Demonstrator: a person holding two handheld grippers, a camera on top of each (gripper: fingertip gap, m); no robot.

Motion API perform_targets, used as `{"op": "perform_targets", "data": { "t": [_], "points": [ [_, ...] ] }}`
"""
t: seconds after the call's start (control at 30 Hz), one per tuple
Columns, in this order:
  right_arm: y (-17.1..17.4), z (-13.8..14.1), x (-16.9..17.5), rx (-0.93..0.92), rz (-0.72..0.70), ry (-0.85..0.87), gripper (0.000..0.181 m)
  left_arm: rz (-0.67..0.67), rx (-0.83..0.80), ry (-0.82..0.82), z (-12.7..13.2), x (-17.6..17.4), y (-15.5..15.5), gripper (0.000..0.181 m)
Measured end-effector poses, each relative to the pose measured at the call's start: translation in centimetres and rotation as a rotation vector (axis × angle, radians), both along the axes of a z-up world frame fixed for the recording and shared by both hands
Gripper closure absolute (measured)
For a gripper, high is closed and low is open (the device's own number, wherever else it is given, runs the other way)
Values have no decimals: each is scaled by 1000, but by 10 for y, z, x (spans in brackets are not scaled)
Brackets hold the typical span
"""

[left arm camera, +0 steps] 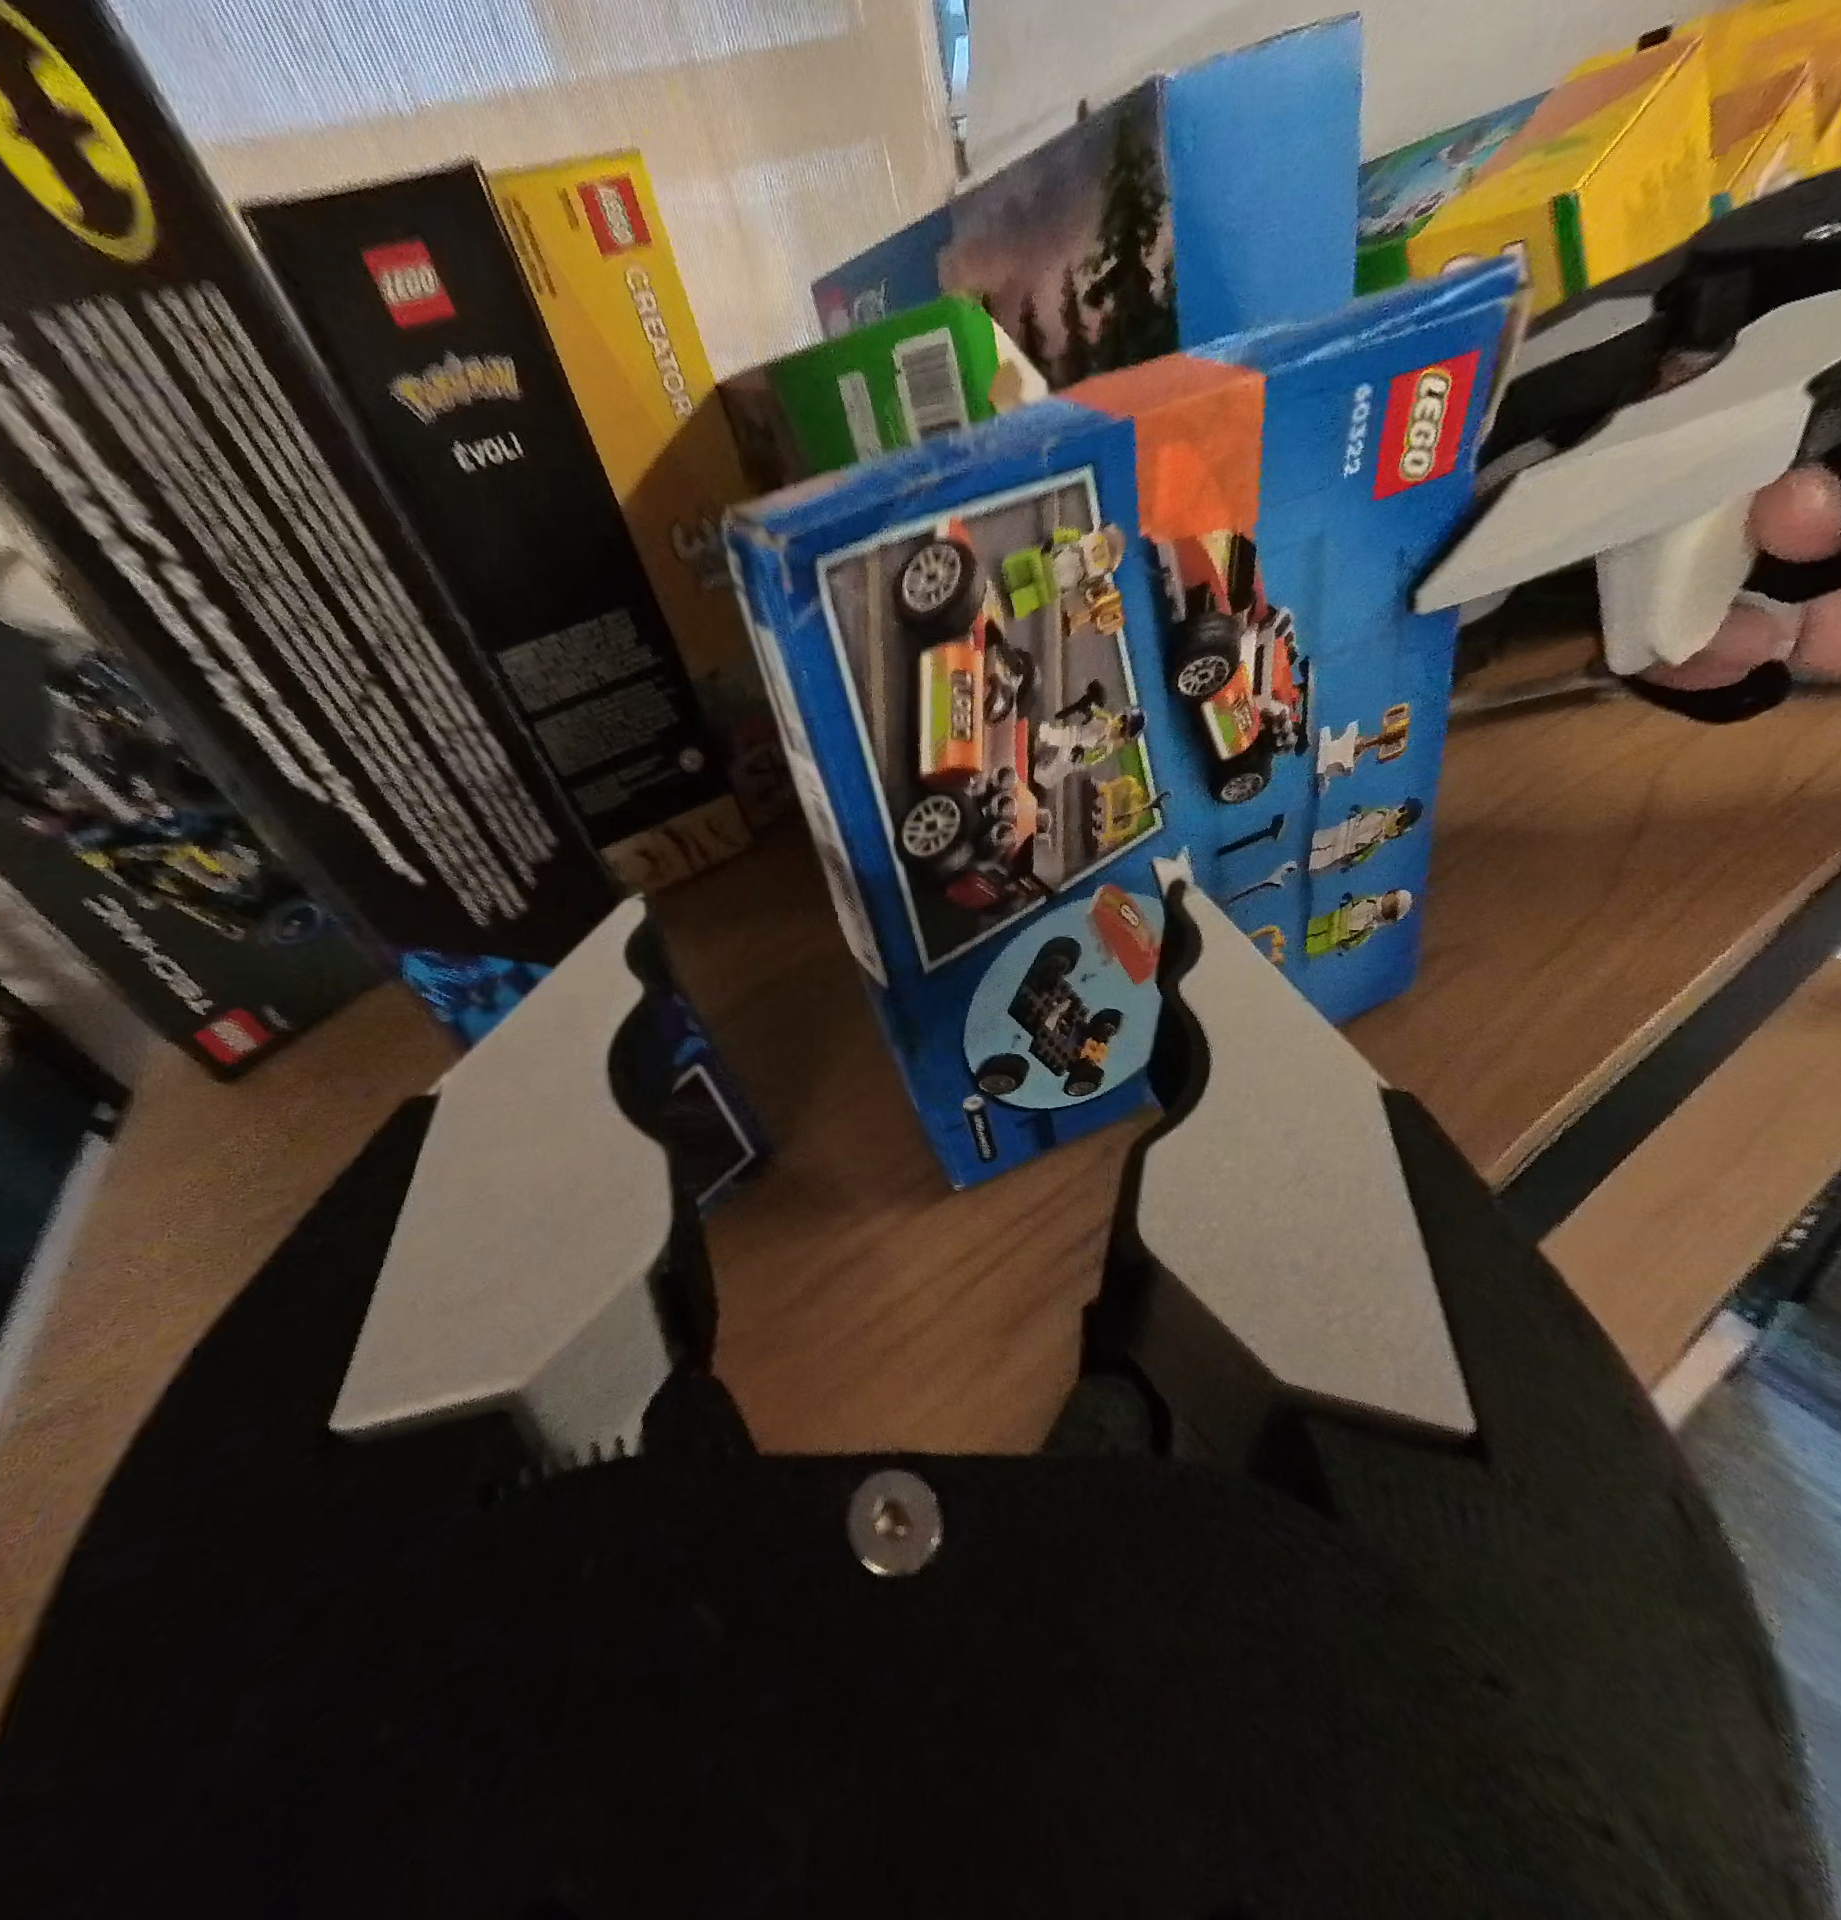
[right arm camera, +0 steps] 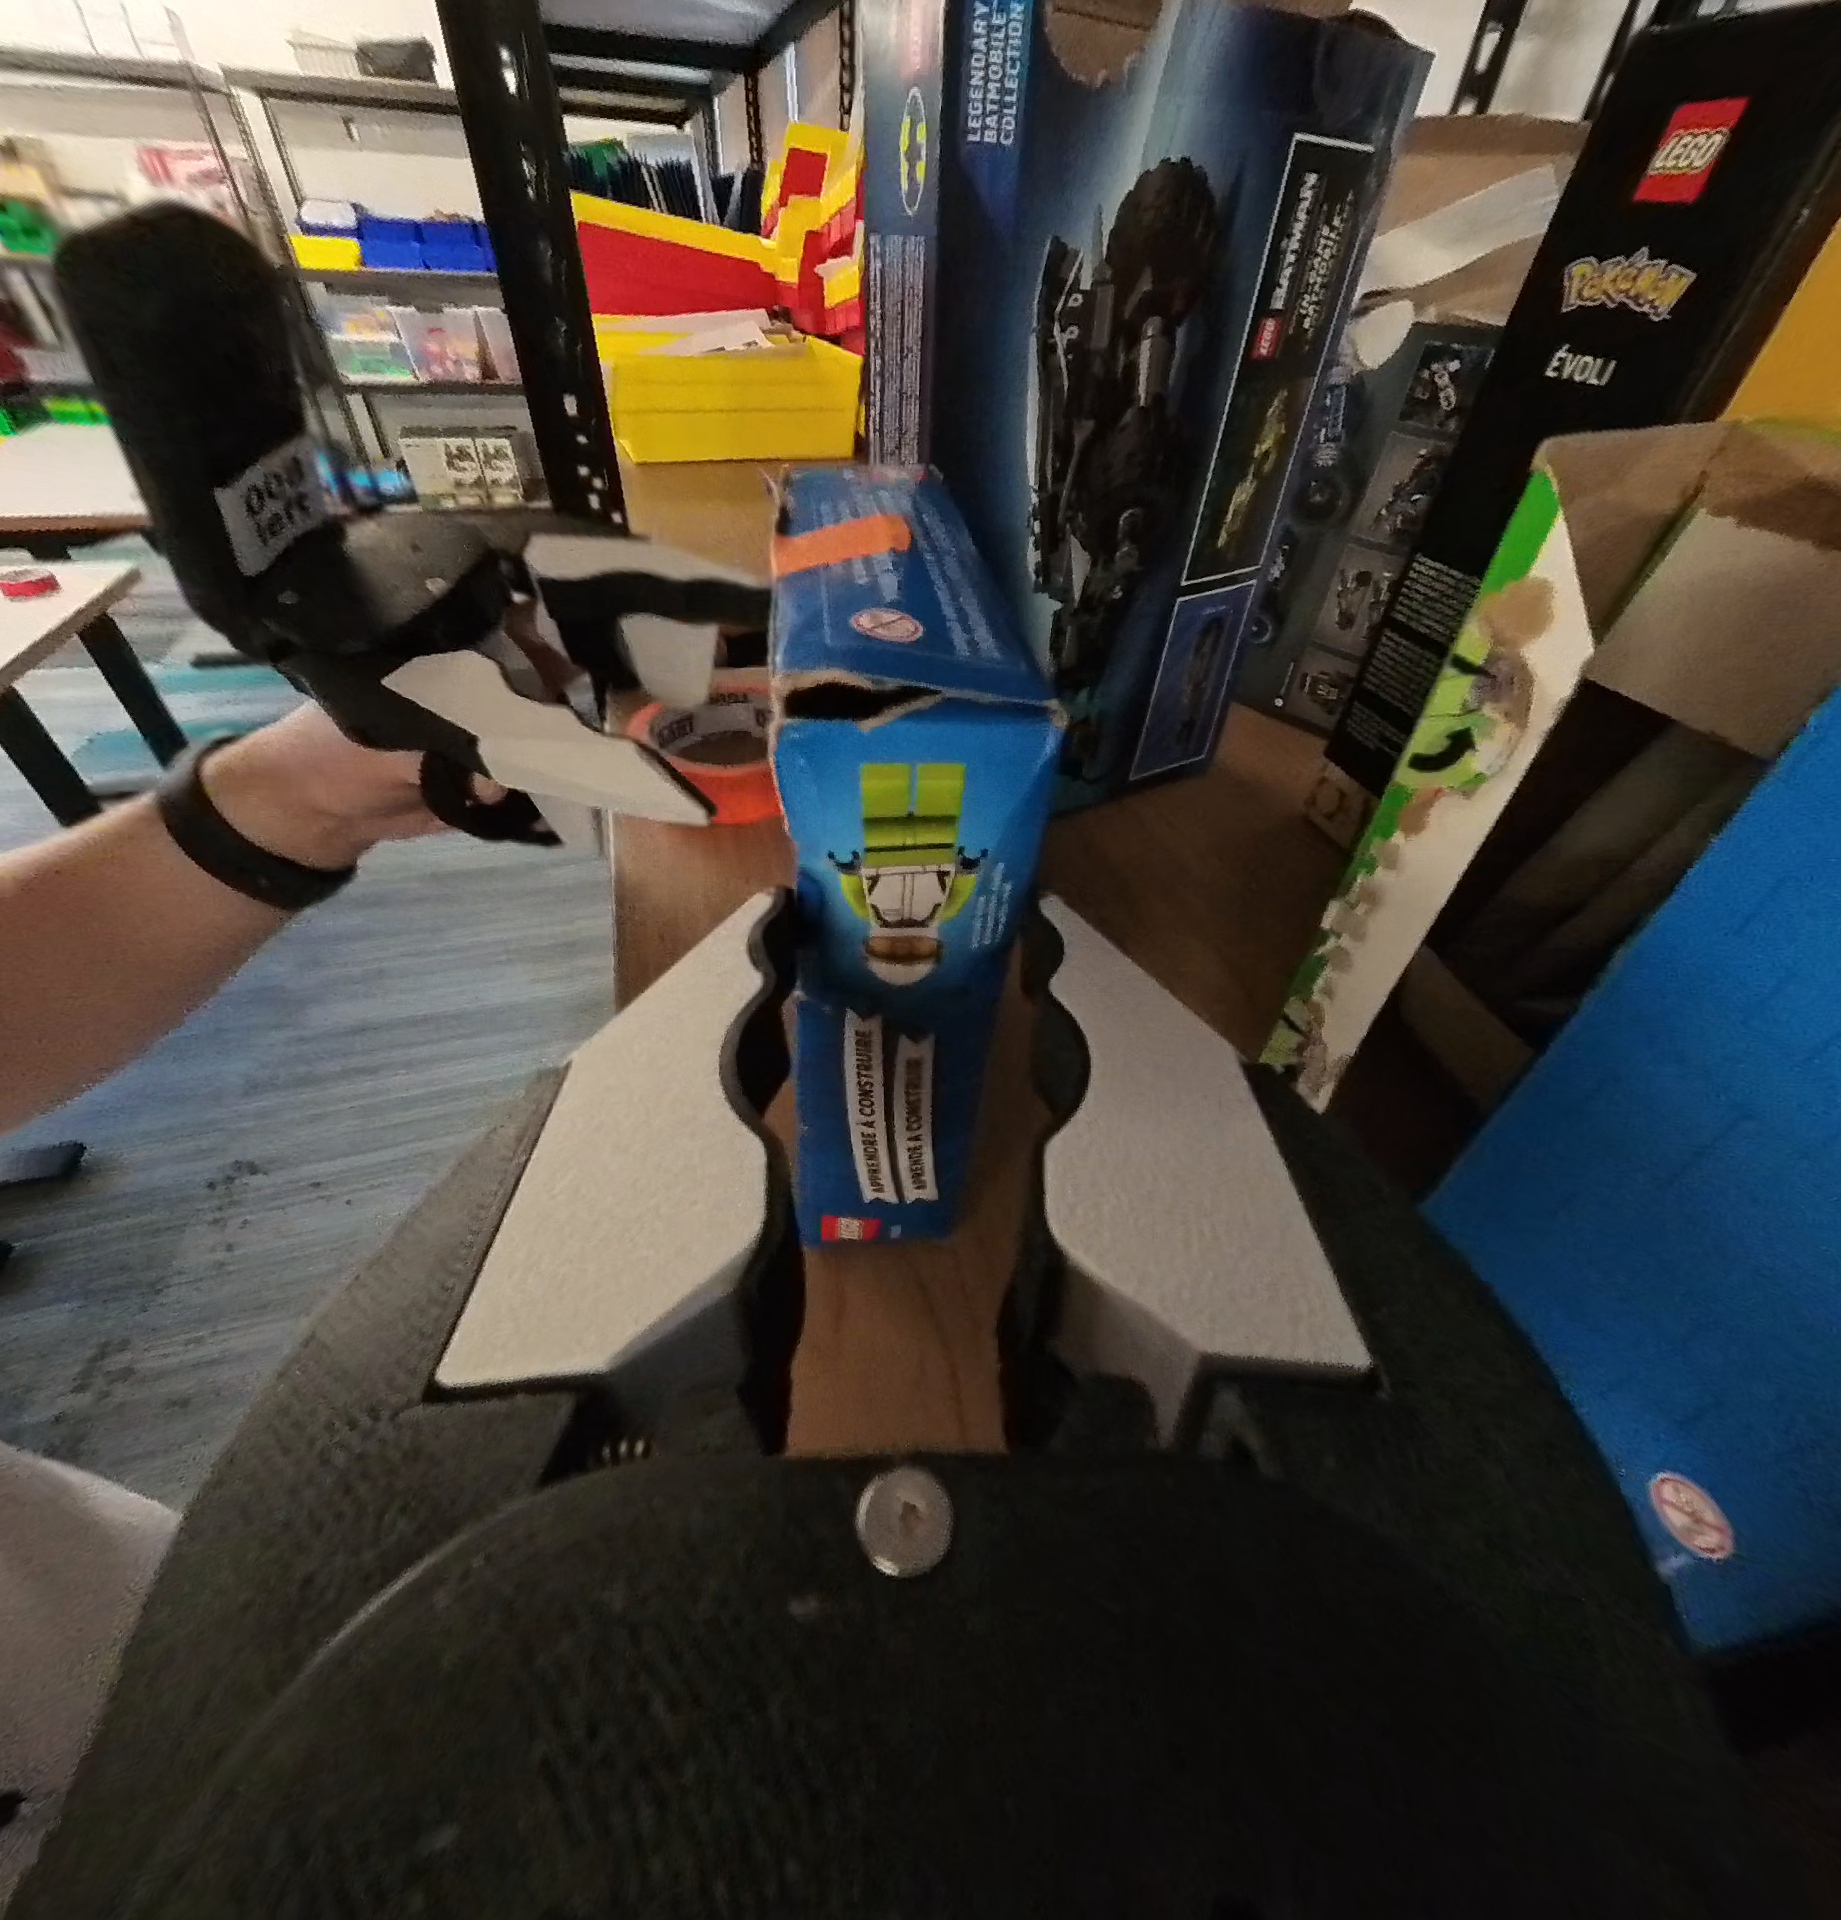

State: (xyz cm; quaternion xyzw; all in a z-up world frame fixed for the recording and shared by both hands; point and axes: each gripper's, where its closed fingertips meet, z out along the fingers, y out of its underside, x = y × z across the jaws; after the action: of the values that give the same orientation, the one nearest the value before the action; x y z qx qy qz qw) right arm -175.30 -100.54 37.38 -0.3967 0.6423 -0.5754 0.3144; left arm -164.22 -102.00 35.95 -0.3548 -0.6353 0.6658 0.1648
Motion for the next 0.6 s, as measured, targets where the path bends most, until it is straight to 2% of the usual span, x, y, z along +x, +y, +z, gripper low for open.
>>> {"op": "perform_targets", "data": {
  "t": [0.2, 0.37, 0.5, 0.6],
  "points": [
    [5, 1, 3, 66, -5, -61, 141, -67, 65, 19, -25, -21, -2, 90],
    [15, 4, -7, 48, -7, -89, 136, -101, 98, 79, -17, -25, -4, 90],
    [15, -11, 1, 136, 21, -85, 111, -151, 166, 134, -16, -33, -3, 93],
    [-1, -15, 12, 108, -59, -78, 103, -157, 187, 177, -13, -36, -3, 96]
  ]
}}
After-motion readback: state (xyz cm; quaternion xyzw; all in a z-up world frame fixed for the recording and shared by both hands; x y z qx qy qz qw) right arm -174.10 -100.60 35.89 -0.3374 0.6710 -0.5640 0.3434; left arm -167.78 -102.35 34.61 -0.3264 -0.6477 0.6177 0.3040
